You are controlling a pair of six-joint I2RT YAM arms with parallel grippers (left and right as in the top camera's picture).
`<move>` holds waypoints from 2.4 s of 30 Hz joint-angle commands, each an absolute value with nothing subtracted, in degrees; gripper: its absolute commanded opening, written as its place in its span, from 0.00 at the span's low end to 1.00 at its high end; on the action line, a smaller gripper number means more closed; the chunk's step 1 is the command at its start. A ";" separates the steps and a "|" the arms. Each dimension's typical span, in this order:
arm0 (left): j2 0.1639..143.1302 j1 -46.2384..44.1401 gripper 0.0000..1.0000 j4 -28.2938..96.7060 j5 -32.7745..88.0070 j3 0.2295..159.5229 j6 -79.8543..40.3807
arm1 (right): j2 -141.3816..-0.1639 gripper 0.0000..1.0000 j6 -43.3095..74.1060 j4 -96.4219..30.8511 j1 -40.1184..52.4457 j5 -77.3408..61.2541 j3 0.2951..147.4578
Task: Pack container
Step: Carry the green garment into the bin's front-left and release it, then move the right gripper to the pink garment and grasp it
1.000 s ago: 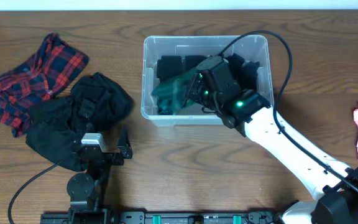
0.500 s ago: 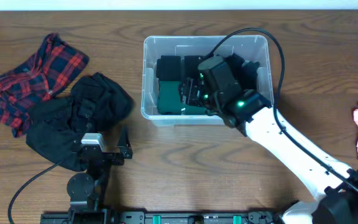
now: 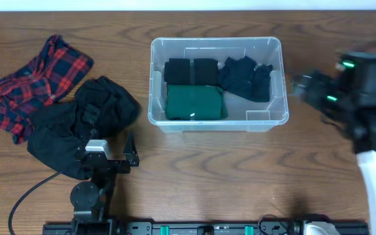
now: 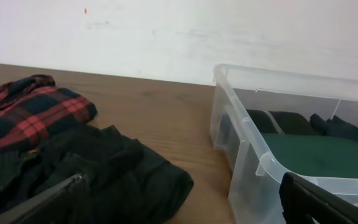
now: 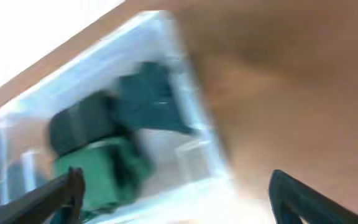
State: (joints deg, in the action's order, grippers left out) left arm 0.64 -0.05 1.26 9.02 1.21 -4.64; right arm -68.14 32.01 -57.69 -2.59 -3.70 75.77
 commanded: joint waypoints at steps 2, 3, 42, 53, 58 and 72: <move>0.60 0.21 0.98 3.18 10.04 0.23 -4.78 | -67.29 0.97 30.11 -62.67 -15.73 -0.99 76.14; 0.60 0.21 0.98 3.18 10.04 0.23 -4.78 | -67.33 0.98 29.45 -63.20 -18.61 -1.08 76.09; 0.60 0.21 0.98 3.18 10.04 0.23 -4.78 | -88.51 0.97 24.93 -31.35 -60.05 -3.03 54.63; 0.60 0.21 0.98 3.18 10.04 0.23 -4.78 | -93.25 0.91 23.51 -22.02 -60.10 -3.25 50.61; 0.60 0.21 0.98 3.18 10.04 0.23 -4.78 | -97.62 0.86 23.53 -19.51 -59.92 -4.89 50.61; 0.60 0.21 0.98 3.18 10.04 0.23 -4.78 | -100.90 0.66 21.98 -11.09 -59.96 -5.43 50.61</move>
